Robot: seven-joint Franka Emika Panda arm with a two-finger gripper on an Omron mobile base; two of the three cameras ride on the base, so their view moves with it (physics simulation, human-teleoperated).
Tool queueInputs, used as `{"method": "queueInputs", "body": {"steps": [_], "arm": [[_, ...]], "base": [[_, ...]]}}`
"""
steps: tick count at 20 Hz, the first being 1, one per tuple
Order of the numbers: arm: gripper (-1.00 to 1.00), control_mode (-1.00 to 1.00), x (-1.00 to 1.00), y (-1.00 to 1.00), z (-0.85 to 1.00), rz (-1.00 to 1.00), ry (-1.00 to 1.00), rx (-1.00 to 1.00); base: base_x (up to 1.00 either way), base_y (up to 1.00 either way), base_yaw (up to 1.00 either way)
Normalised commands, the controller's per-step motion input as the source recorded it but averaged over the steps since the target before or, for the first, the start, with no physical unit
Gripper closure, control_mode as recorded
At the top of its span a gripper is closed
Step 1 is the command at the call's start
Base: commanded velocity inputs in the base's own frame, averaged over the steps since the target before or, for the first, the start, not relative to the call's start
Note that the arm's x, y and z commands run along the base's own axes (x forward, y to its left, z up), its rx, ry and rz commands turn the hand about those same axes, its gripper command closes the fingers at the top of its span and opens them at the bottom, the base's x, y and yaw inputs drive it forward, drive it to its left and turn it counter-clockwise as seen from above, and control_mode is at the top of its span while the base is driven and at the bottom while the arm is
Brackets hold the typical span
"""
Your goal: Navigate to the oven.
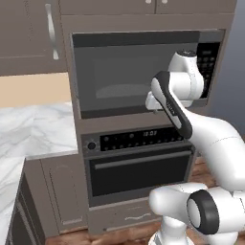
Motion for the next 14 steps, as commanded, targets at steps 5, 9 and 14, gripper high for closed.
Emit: {"method": "queueInputs", "body": {"steps": [5, 9, 14], "arm": [[-1.0, 1.0, 0.0, 0.0, 0.0, 0.0, 0.0, 0.0], [-1.0, 1.0, 0.0, 0.0, 0.0, 0.0, 0.0, 0.0], [-1.0, 1.0, 0.0, 0.0, 0.0, 0.0, 0.0, 0.0]], "base": [[0.3, 0.0, 0.0], [0.38, 0.0, 0.0], [0.31, 0.0, 0.0]]}}
